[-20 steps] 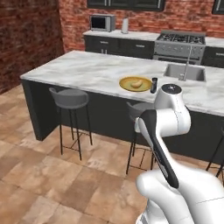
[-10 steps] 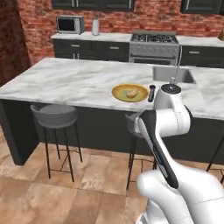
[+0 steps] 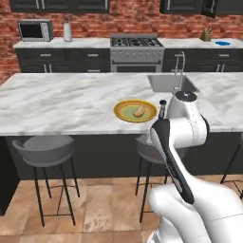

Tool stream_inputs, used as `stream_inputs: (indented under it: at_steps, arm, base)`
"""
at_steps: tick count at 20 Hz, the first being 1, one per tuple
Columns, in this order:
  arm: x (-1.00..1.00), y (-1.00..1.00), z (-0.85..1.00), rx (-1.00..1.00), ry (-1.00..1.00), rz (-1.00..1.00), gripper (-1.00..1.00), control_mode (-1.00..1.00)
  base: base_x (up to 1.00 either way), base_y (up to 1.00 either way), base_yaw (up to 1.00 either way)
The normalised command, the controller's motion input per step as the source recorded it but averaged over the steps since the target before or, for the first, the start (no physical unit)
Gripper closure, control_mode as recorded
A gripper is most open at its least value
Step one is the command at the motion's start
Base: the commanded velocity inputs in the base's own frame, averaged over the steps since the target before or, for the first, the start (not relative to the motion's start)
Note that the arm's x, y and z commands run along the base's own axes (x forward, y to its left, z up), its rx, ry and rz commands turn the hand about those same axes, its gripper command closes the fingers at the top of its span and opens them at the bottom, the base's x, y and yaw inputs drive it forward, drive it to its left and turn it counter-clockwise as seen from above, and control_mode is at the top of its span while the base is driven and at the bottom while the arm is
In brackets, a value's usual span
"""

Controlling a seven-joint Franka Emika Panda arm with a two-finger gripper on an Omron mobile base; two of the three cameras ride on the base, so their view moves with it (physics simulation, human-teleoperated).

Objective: Move the hot dog bun to the plate on the dining table and place the condiment next to that plate. Then navigate to the fridge and take the sausage and place it on the plate as well.

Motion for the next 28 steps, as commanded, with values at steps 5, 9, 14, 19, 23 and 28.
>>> stream_inputs:
  at_steps: [5, 9, 14, 19, 23, 28]
  arm:
    - [0.00, 0.00, 0.00, 0.00, 0.00, 0.00, 1.00, 1.00]
    - [0.00, 0.00, 0.00, 0.00, 0.00, 0.00, 1.00, 1.00]
    - [0.00, 0.00, 0.00, 0.00, 0.00, 0.00, 1.00, 1.00]
    - [0.59, -0.02, 0.00, 0.00, 0.08, -0.12, 1.00, -1.00]
    - [1.00, -0.21, -0.11, 0.03, 0.08, -0.09, 1.00, -1.00]
    - [1.00, -0.09, -0.57, 0.00, 0.04, -0.01, 1.00, -1.00]
  base:
    - [0.67, 0.70, -0.34]
    - [0.94, 0.65, -0.29]
    - [1.00, 0.37, -0.28]
    - [0.39, 0.02, -0.10]
    - [0.00, 0.00, 0.00]
    - [0.00, 0.00, 0.00]
